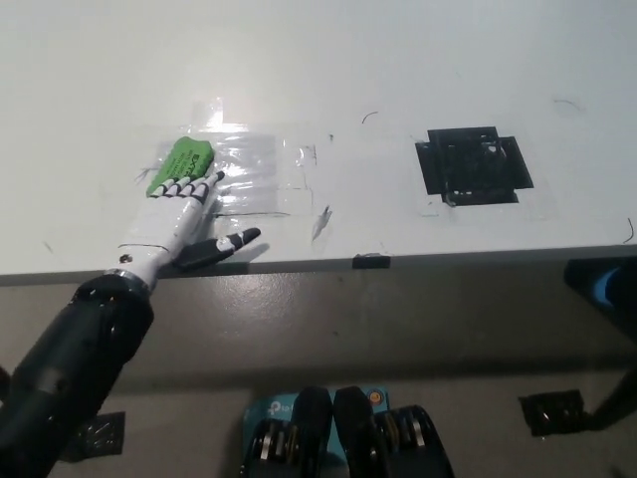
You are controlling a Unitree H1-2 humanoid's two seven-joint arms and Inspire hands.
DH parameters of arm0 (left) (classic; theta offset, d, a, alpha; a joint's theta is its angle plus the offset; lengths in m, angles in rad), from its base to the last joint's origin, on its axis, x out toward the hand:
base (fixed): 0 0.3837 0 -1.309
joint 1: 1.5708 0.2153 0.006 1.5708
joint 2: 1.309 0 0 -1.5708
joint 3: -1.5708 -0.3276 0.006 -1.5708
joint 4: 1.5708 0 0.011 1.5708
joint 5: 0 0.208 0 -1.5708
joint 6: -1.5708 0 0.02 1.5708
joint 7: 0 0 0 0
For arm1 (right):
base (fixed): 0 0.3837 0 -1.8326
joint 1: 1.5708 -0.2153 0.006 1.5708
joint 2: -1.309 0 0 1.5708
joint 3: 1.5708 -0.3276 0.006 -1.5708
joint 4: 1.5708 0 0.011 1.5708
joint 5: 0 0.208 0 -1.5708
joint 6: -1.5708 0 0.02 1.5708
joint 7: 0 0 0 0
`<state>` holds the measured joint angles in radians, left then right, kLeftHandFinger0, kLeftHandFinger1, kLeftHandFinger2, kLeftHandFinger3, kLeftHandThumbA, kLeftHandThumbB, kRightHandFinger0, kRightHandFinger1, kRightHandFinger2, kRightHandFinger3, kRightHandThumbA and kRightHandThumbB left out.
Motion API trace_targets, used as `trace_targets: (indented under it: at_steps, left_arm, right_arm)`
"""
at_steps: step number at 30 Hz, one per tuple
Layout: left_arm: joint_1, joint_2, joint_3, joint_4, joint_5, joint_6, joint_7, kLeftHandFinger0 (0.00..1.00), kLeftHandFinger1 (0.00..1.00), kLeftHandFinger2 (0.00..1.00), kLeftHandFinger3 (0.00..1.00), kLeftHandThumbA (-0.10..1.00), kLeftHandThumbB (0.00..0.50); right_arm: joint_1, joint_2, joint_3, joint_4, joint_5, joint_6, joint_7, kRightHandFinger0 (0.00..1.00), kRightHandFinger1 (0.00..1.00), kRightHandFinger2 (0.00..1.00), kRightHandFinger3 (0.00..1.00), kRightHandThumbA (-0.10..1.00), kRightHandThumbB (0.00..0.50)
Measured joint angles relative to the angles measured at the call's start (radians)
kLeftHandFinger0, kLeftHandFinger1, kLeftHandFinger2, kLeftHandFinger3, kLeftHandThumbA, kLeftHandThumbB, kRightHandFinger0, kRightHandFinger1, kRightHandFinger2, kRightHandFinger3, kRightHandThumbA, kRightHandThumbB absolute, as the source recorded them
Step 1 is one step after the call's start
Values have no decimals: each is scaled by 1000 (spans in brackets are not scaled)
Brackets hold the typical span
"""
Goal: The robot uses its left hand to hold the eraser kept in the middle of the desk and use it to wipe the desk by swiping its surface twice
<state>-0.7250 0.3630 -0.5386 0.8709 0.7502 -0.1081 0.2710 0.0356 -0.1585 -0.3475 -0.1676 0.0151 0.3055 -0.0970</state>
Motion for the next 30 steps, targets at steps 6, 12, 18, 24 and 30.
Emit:
trace_targets:
  at_steps: [6, 12, 18, 24, 30]
  left_arm:
    - [-19, -5, -39, -1, 46, 71, 1, 1000, 1000, 1000, 1000, 1000, 500]
    - [-38, -40, -58, 1, 65, 129, 0, 1000, 1000, 1000, 1000, 1000, 500]
    - [-66, -106, -59, 28, 66, 167, 0, 1000, 1000, 1000, 1000, 1000, 500]
    - [-107, -213, -50, 79, 56, 168, 0, 1000, 1000, 1000, 1000, 1000, 500]
    - [-113, -290, -40, 80, 43, 158, 0, 1000, 1000, 1000, 1000, 1000, 500]
  right_arm:
    - [0, 0, 0, 4, 0, 0, 0, 880, 855, 787, 796, 1000, 81]
    - [-3, 0, 4, 6, 0, 0, 0, 858, 831, 767, 805, 1000, 129]
    - [-14, 1, 14, 7, -1, 0, 0, 869, 843, 770, 796, 1000, 116]
    - [-30, 1, 24, 7, -8, 0, 0, 841, 823, 743, 756, 1000, 170]
    - [-32, 1, 37, 15, -18, 0, 0, 846, 841, 779, 812, 1000, 145]
